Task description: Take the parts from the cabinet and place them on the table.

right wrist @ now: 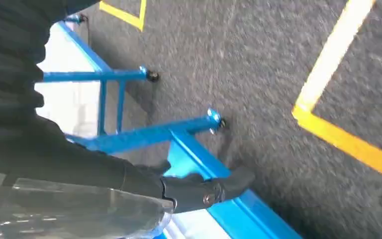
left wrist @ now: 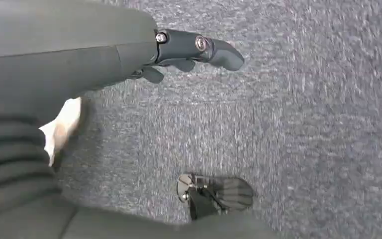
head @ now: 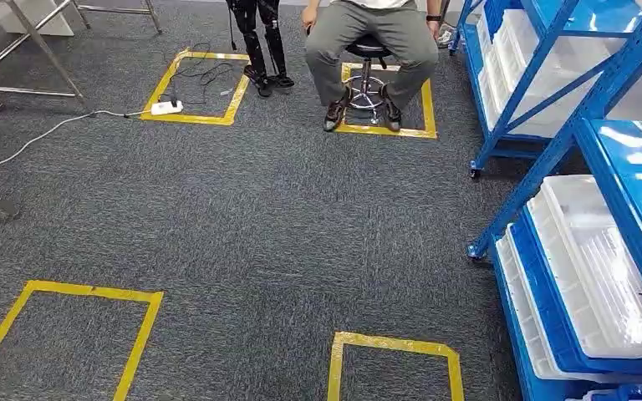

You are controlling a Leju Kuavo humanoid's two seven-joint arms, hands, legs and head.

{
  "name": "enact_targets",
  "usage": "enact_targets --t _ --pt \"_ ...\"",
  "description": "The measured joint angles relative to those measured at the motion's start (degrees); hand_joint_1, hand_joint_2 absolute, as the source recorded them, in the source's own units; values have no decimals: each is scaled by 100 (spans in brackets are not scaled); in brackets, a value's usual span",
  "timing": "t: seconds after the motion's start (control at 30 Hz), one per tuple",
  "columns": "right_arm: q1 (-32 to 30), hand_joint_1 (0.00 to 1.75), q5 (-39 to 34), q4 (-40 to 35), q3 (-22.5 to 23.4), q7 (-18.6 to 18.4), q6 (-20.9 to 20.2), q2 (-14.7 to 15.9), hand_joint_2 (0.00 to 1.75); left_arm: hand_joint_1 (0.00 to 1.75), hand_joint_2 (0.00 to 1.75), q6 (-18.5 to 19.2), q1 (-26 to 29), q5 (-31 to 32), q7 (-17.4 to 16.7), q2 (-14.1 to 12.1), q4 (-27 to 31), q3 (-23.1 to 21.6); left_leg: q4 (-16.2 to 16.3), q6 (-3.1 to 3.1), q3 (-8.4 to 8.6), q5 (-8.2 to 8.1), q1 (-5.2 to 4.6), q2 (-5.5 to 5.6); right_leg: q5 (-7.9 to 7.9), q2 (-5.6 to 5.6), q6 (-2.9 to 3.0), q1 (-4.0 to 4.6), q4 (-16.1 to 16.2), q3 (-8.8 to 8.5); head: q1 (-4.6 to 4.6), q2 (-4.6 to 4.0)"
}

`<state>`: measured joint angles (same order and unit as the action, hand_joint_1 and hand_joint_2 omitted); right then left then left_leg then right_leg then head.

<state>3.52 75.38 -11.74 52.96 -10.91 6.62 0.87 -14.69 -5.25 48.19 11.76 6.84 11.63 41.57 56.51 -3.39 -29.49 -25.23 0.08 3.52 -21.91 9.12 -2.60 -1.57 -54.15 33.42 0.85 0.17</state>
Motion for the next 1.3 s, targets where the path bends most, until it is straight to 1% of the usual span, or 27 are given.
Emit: enact_targets --t 0.03,0.07,0.13,0.2,0.27,0.3,0.33,0.37,0.4,0.5,0.53,0.57,0.6,0.67,0.7,0.73,0.8,0.83,0.87,0.9,1.0,1.03,1.07,1.1,1.2,1.23,1.3 --pt "-9 0 -2 0 0 0 -2 -2 175 0 175 0 -26 9 2 2 0 -6 -284 17 120 -6 46 -170 -72 -360 50 21 -127 93 2 0" --pt "13 0 -4 0 0 -2 -2 2 175 0 175 0 -23 18 2 13 0 -18 -322 -22 109 32 18 -199 -247 -646 84 46 -376 262 -46 0" --pt "64 0 -7 0 0 2 -2 6 175 0 175 -24 -5 37 -7 9 0 -35 -318 -50 47 52 -7 -393 -643 -807 134 30 -1322 722 -83 0" --pt "47 0 -7 0 0 4 4 11 175 0 175 -24 -1 41 -11 13 0 -48 -308 -47 41 53 -26 -567 -760 -848 67 7 -1884 930 -76 0" --pt "14 0 0 0 2 7 9 15 175 0 175 -24 -3 41 -11 28 0 -55 -300 -34 40 48 -25 -729 -525 -903 -60 5 -1360 596 -79 0" --pt "13 0 2 0 2 11 11 31 175 0 175 -24 -4 41 -9 37 0 -55 -285 -12 44 36 -22 -807 -316 -997 -121 1 -729 238 -81 0" --pt "21 0 2 0 2 18 11 42 175 0 175 -24 -7 41 -9 42 0 -55 -265 19 49 15 -29 -872 -170 -1209 -140 2 -183 -69 -81 0" --pt "45 0 4 -2 2 20 11 46 175 0 175 -26 -7 44 -9 41 0 -55 -246 61 21 -12 -71 -937 -204 -1399 -69 78 6 -199 -85 0" --pt "51 0 4 -2 2 22 11 57 175 0 175 -28 -9 44 -9 44 0 -57 -208 95 10 -11 -85 -991 -163 -1284 -10 103 6 -165 -57 0" --pt "-7 0 4 -2 2 20 11 74 175 0 175 -31 -55 50 -9 63 0 -57 -179 156 25 -44 -66 -1145 -147 -1105 48 78 17 -115 -55 0" --pt "-8 0 4 -2 2 20 11 72 175 0 175 -31 -59 50 -9 61 0 -57 -122 213 -15 -129 -9 -970 -127 -1041 113 -34 45 -150 -57 0" --pt "2 0 4 -2 4 22 11 76 175 0 175 -33 -59 50 -7 63 0 -57 103 235 -91 -304 17 -619 -115 -979 153 -15 49 -145 -37 0" --pt "26 0 4 -2 4 22 11 79 175 0 175 -37 -55 50 -7 63 0 -57 540 246 -265 -566 39 -442 -101 -932 237 -7 49 -139 -30 0" --pt "48 0 4 -2 4 22 11 79 175 0 175 -35 -30 50 -9 66 -2 -57 1507 288 -686 -976 70 -343 -103 -773 239 15 46 -140 -35 0" --pt "49 0 4 -2 4 22 11 81 175 0 175 -35 -27 50 -9 66 -2 -57 1759 306 -810 -1012 89 -339 -102 -697 239 17 41 -142 -35 0" --pt "37 0 2 -2 4 22 11 83 175 0 175 -35 -27 50 -11 66 -2 -57 1731 314 -808 -924 113 -338 -102 -618 238 19 30 -146 -37 0" --pt "29 0 -4 -2 4 20 4 83 175 0 175 -35 -28 57 -17 66 -2 -57 1043 347 -501 -449 189 -300 -104 -437 234 3 -10 -146 -35 0" --pt "34 0 -9 -2 4 20 -2 83 175 0 175 -35 -28 59 -26 66 -2 -57 573 375 -292 -175 243 -173 -105 -350 231 -8 -25 -147 -33 0" --pt "33 0 -13 -2 4 20 -2 83 175 0 175 -35 -27 68 -28 68 -4 -57 250 414 -173 -49 312 168 -104 -276 224 -6 -25 -100 -35 0" --pt "70 0 -13 -2 4 13 -2 87 175 0 175 -31 -22 72 -37 77 -11 -59 161 421 -171 -51 309 304 -78 -212 189 43 -120 -44 -54 0" --pt "18 0 -22 -2 9 7 -2 81 175 0 175 -28 -67 101 -61 74 -7 -63 105 398 -193 -111 158 42 9 -20 48 4 -91 152 -41 0" --pt "2 0 -22 -2 13 4 -2 79 175 0 175 -28 -73 101 -61 74 -2 -66 -18 333 -173 -71 184 -59 -9 -34 -4 20 -92 183 -59 0" --pt "-12 0 -22 0 13 4 -2 61 175 0 175 -28 -77 103 -63 74 0 -68 -41 268 -160 -37 150 -120 -111 -426 24 13 -232 288 -55 0" --pt "6 0 -24 0 13 2 -2 50 175 0 175 -31 -67 103 -61 72 0 -68 -48 202 -173 -15 134 -218 -333 -695 86 36 -668 477 -77 0" --pt "37 0 -24 -2 13 2 -2 42 175 0 175 -28 -59 103 -63 61 0 -68 -50 171 -208 -12 49 -512 -783 -838 130 45 -2000 1062 -79 0" --pt "25 0 -24 -2 13 2 -2 39 175 0 175 -28 -59 103 -63 61 0 -68 -50 168 -207 -13 30 -589 -769 -842 111 49 -2040 1045 -83 0" --pt "5 0 -22 0 13 2 -2 35 175 0 175 -28 -63 103 -63 61 0 -68 -50 168 -203 -14 5 -739 -544 -897 70 80 -1323 575 -85 0"
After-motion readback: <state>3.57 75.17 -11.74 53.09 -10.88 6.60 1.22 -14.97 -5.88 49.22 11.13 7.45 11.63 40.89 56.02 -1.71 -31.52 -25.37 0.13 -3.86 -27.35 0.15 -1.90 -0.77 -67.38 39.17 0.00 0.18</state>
